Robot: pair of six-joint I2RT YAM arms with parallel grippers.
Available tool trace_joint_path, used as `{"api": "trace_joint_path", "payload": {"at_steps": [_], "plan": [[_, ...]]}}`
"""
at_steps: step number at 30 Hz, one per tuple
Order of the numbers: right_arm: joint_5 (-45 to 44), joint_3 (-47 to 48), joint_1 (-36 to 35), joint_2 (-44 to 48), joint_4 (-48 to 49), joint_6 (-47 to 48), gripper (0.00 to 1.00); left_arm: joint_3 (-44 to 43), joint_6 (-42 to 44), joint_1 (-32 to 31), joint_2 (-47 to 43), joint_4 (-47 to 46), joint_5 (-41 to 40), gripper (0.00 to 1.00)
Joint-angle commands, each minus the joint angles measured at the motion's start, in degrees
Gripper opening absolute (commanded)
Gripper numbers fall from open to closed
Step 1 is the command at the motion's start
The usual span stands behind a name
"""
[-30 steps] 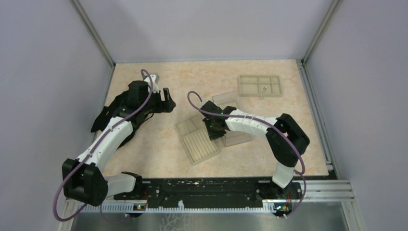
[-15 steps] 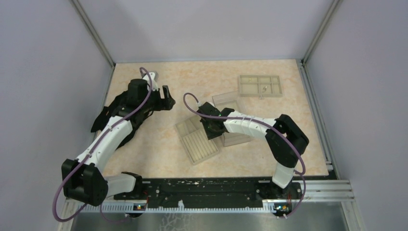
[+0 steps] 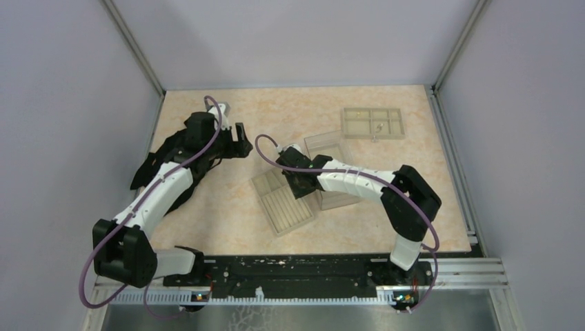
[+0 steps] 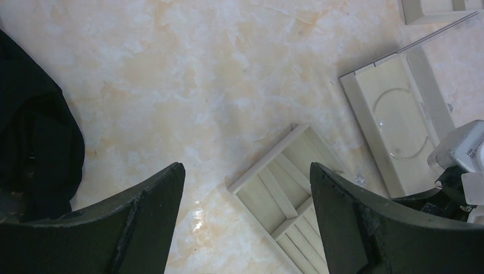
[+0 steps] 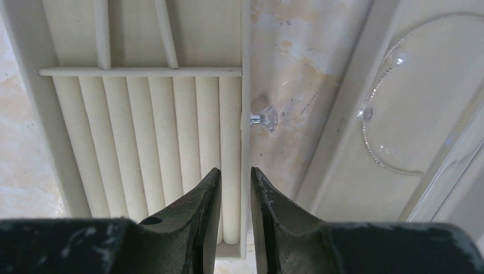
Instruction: Organize the mixed jewelry
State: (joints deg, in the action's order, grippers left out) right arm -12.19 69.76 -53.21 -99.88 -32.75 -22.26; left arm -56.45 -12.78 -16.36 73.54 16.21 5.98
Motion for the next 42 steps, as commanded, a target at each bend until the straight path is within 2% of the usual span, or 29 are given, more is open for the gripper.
{"api": "trace_joint_path", "payload": {"at_steps": [1, 12, 17, 20, 23, 29, 42], "plan": [[-0.85, 2.47, -0.41, -0.79, 0.35, 0.63, 0.25, -2.24, 1.01, 0.2, 0.58, -1.62, 0.31, 0.87], [-1.32, 1.73, -0.4, -3.95, 1.01, -1.06, 0.23, -1.92, 1.51, 0.28, 1.59, -1.44, 0.37, 0.87], [-1.03, 1.54, -0.4, -3.94, 1.36, -1.29, 0.14, -1.59, 1.61, 0.3, 1.63, -1.62, 0.2, 0.87], [-0.53, 1.35, -0.41, -4.19, 1.45, -1.63, 0.12, -1.24, 1.48, 0.32, 1.7, -1.79, 0.17, 0.87], [0.1, 0.88, -0.42, -3.79, 1.87, -2.05, 0.0, -1.46, 1.1, 0.28, 1.85, -1.5, -0.07, 0.87], [0.03, 2.12, -0.4, -2.93, 0.74, -2.17, 0.0, -2.46, -1.13, 0.96, 0.96, -0.99, -2.95, 0.89], [-3.07, 5.03, -0.45, -5.02, -0.3, -6.54, 0.0, -4.65, -1.81, 4.96, 1.29, 0.89, -1.77, 0.91]]}}
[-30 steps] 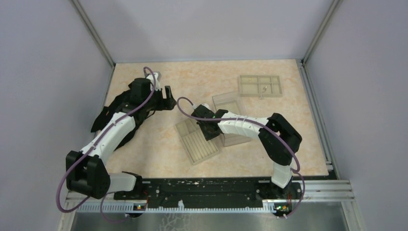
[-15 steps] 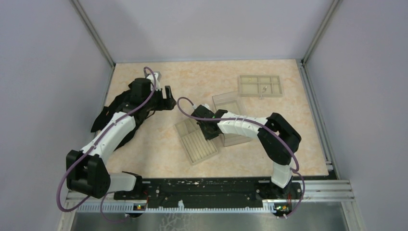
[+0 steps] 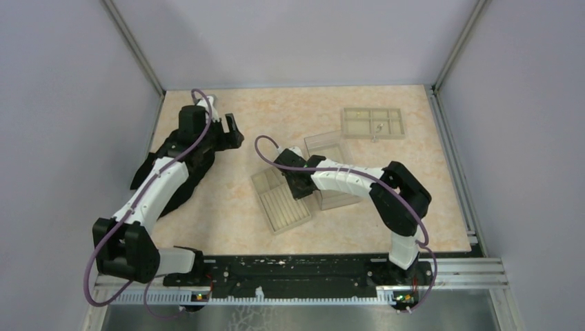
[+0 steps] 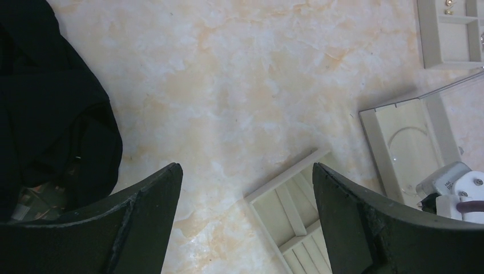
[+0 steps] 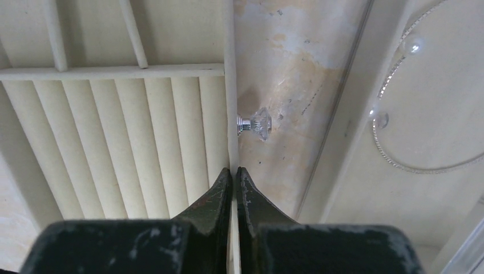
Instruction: Organize the mixed jewelry
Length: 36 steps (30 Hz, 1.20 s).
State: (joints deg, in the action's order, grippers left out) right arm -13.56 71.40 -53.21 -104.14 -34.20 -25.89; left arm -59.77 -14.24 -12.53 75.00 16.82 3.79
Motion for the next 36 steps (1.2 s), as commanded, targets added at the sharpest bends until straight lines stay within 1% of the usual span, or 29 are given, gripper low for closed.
{"api": "trace_joint_path", "payload": {"at_steps": [1, 2, 4, 5, 9, 16, 18, 19, 20, 22, 23, 27, 29, 32, 36], "plan": [[-0.48, 3.53, -0.41, -1.19, 1.79, -2.73, 0.0, -1.88, -0.2, 1.33, 0.13, 0.87, 0.46, 0.91], [0.04, 3.64, -0.4, -1.5, 1.78, -3.04, 0.02, -2.46, -0.18, 1.51, 0.7, 1.84, 0.51, 0.91], [0.48, 3.63, -0.4, -1.61, 2.05, -3.83, 0.14, -3.53, -0.37, 1.77, 1.39, 3.13, 0.66, 0.91], [0.36, 3.47, -0.4, -1.39, 2.17, -3.98, 0.18, -3.8, -0.62, 1.87, 1.55, 3.5, 0.8, 0.91], [-1.19, 3.01, -0.4, -0.93, 1.91, -3.97, 0.2, -2.96, -1.2, 1.99, 1.31, 1.95, 1.22, 0.91], [-0.63, 1.39, -0.4, -1.34, 2.59, -2.83, 0.15, -2.1, -1.53, 1.99, 1.37, 1.26, 2.88, 0.9], [-0.76, 1.23, -0.4, -1.28, 2.69, -2.56, 0.11, -1.86, -1.49, 1.99, 1.37, 0.88, 2.89, 0.9], [-0.72, 1.21, -0.4, -1.39, 2.73, -2.43, 0.1, -1.66, -1.38, 1.99, 1.21, 0.54, 3.0, 0.9], [-0.62, 1.32, -0.4, -1.58, 2.64, -2.23, 0.11, -1.25, -1.39, 1.99, 0.63, -0.25, 3.24, 0.91], [-0.55, 1.34, -0.41, -2.05, 2.57, -2.11, 0.17, 1.0, -1.36, 1.99, -1.39, -3.73, 3.1, 0.91], [-0.76, 1.26, -0.4, -2.11, 2.52, -2.17, 0.18, 2.26, -1.65, 1.99, -2.64, -5.24, 2.45, 0.92], [-1.08, 0.57, -0.4, -1.83, 1.96, -2.36, 0.18, 5.76, -2.81, 1.99, -6.09, -9.01, -1.14, 0.95], [-0.88, -0.9, -0.4, -1.09, 2.5, -2.88, 0.15, 6.03, -2.09, 1.99, -6.31, -8.9, -0.92, 0.95], [-1.05, -2.61, -0.4, -0.13, 3.54, -3.2, 0.0, 5.11, -1.26, 1.99, -5.57, -6.69, 0.07, 0.95], [-1.29, -0.49, -0.4, 0.03, 1.0, -2.47, 0.0, 4.53, -1.44, 1.99, -5.19, -5.78, -0.1, 0.95]]}}
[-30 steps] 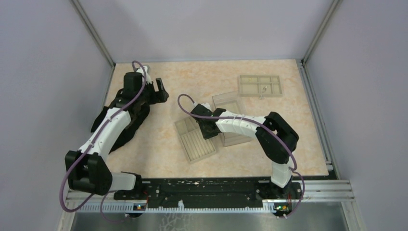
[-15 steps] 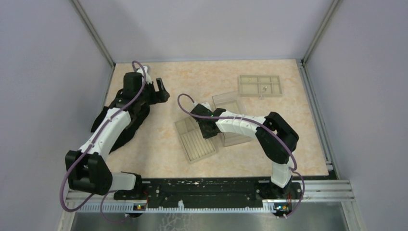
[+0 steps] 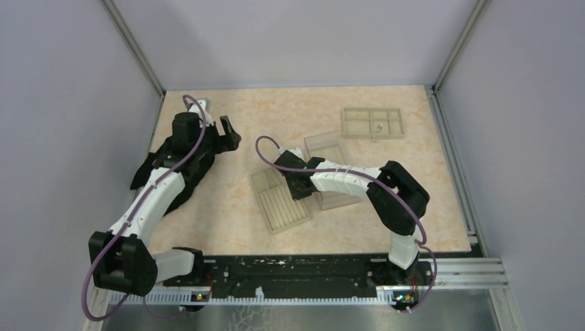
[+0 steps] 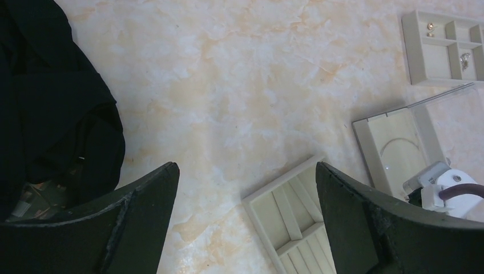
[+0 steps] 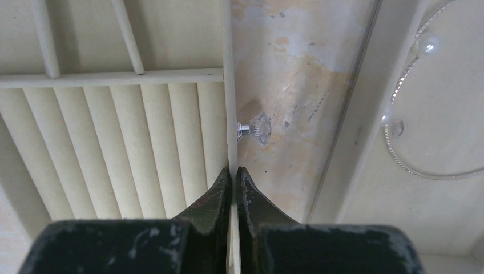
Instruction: Organize the mixed jewelry
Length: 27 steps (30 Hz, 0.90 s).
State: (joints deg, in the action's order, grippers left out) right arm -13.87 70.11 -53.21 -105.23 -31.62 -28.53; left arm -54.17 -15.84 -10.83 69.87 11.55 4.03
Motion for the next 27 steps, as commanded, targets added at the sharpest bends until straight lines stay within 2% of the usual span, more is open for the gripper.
{"api": "trace_joint_path", "payload": {"at_steps": [1, 7, 14, 19, 22, 24, 27], "plan": [[-0.59, 1.7, -0.41, 1.87, -2.25, 0.39, 0.0, -1.1, 0.11, 0.28, -0.2, -0.6, -0.7, 0.96], [-1.56, 7.98, -0.45, 8.24, -6.01, 2.11, 0.0, 0.28, -0.36, 0.28, -3.37, -3.06, -10.33, 0.99], [-3.5, 22.03, 1.18, 8.9, -13.51, 3.77, 0.0, -4.69, 1.23, 0.28, -1.75, 0.0, -12.15, 0.99], [-3.53, 28.03, 7.67, 10.97, -17.57, 4.98, 0.0, -4.59, 0.49, 0.28, -2.18, -1.99, -11.53, 0.99], [-6.56, 27.49, 11.75, 14.19, -18.25, 6.74, 0.0, -7.86, 0.34, -0.47, -0.97, 1.2, -10.27, 0.99], [-6.59, 26.37, 15.67, 16.31, -19.49, 7.04, 0.0, -10.89, 1.0, -2.51, 0.91, 3.68, -11.27, 0.99], [-7.42, 23.38, 21.66, 20.52, -20.76, 7.2, 0.0, -14.32, 2.58, -9.16, 4.37, 5.6, -13.74, 0.99]]}}
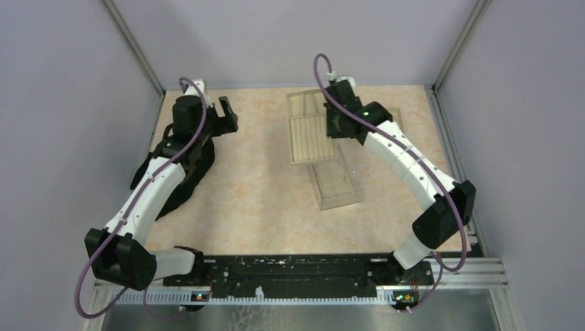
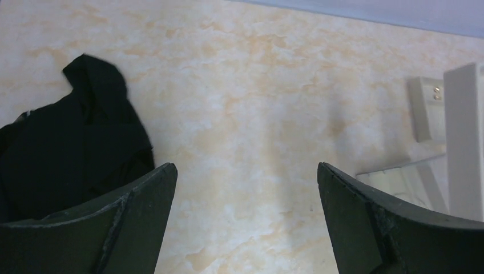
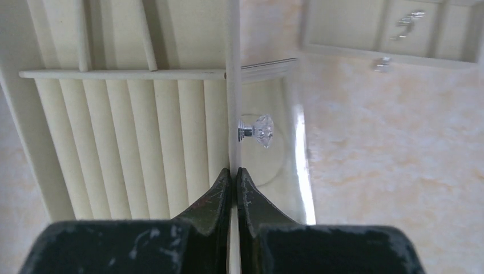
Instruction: Organize the mixed jewelry
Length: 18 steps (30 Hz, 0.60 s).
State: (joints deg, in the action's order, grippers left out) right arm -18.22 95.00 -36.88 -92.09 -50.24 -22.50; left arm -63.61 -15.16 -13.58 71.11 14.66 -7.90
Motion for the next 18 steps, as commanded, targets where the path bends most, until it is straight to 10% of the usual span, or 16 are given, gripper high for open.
{"api": "trace_joint_path", "payload": {"at_steps": [1, 18], "plan": [[-3.2, -2.75, 7.48, 8.92, -2.3, 1.3, 0.0, -5.51, 2.0, -9.14, 4.46, 2.61, -2.48, 0.99], [-0.85, -28.47, 38.87, 22.31, -2.29, -2.36, 0.0, -4.3, -10.19, -20.17, 21.8, -5.13, 13.26, 0.99]]}}
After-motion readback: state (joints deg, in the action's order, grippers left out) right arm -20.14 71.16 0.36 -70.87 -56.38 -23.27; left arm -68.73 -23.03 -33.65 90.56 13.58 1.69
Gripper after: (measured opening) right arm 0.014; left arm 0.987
